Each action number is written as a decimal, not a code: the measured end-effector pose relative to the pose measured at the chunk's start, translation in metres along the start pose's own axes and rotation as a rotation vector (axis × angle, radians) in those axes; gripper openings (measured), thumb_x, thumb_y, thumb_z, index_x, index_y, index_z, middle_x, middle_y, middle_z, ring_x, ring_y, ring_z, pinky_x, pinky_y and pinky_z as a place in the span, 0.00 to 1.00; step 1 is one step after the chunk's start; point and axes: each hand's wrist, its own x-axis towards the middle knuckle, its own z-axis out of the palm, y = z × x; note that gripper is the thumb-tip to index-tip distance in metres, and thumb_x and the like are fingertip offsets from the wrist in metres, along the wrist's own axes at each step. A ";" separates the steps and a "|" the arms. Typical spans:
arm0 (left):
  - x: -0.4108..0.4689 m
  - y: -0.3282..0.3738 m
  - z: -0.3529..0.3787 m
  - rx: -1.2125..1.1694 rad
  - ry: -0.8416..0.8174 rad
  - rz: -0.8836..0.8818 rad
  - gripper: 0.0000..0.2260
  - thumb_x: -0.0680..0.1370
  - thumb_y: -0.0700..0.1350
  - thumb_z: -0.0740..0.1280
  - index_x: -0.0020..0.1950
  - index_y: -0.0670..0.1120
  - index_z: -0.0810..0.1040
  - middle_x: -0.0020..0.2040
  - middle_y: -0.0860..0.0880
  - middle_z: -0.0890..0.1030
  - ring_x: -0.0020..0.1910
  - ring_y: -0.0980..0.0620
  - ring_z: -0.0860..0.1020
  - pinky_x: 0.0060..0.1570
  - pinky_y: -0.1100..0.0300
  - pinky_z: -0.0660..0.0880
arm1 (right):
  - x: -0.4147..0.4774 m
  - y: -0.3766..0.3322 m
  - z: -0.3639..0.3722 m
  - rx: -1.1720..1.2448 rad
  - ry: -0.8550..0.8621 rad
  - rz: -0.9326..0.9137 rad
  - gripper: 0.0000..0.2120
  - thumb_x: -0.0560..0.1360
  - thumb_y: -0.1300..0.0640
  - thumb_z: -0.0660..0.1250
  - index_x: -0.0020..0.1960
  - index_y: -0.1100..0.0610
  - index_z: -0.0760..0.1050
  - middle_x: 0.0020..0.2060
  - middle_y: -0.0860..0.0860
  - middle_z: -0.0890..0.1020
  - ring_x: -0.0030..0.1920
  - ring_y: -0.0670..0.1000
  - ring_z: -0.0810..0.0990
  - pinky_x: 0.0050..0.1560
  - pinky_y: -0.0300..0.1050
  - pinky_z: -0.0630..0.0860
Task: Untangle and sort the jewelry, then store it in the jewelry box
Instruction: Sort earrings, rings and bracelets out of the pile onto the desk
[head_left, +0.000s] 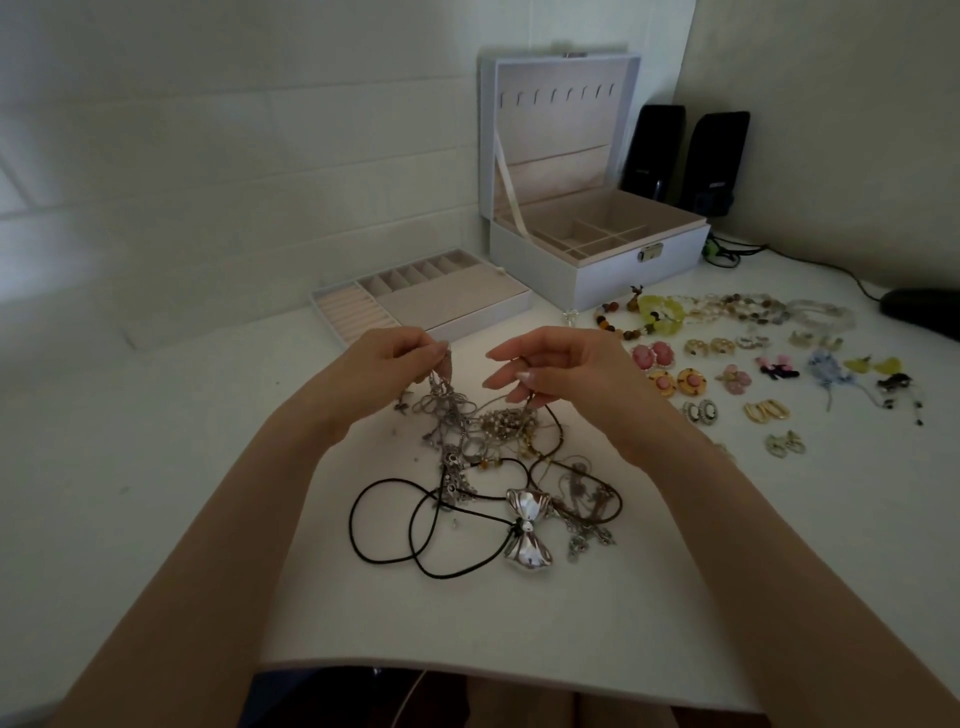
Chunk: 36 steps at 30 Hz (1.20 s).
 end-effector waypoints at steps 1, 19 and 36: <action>0.000 0.000 0.000 -0.007 0.014 -0.003 0.13 0.80 0.48 0.61 0.41 0.43 0.80 0.31 0.53 0.70 0.30 0.57 0.66 0.36 0.62 0.65 | 0.000 0.000 0.000 0.010 0.012 -0.006 0.12 0.75 0.72 0.62 0.53 0.61 0.80 0.44 0.56 0.85 0.39 0.48 0.81 0.42 0.38 0.78; 0.003 -0.012 0.004 0.249 -0.067 0.028 0.03 0.73 0.43 0.72 0.44 0.44 0.80 0.33 0.51 0.74 0.32 0.55 0.70 0.36 0.63 0.67 | 0.005 0.014 0.009 -0.747 0.035 0.013 0.06 0.69 0.50 0.74 0.41 0.49 0.78 0.46 0.47 0.72 0.48 0.46 0.70 0.46 0.41 0.68; 0.000 0.002 0.010 0.190 -0.059 0.214 0.05 0.74 0.48 0.70 0.41 0.48 0.81 0.29 0.56 0.74 0.30 0.60 0.70 0.34 0.69 0.67 | 0.009 0.013 0.011 -0.192 0.207 -0.046 0.02 0.71 0.61 0.73 0.41 0.56 0.80 0.35 0.50 0.83 0.36 0.45 0.81 0.42 0.41 0.80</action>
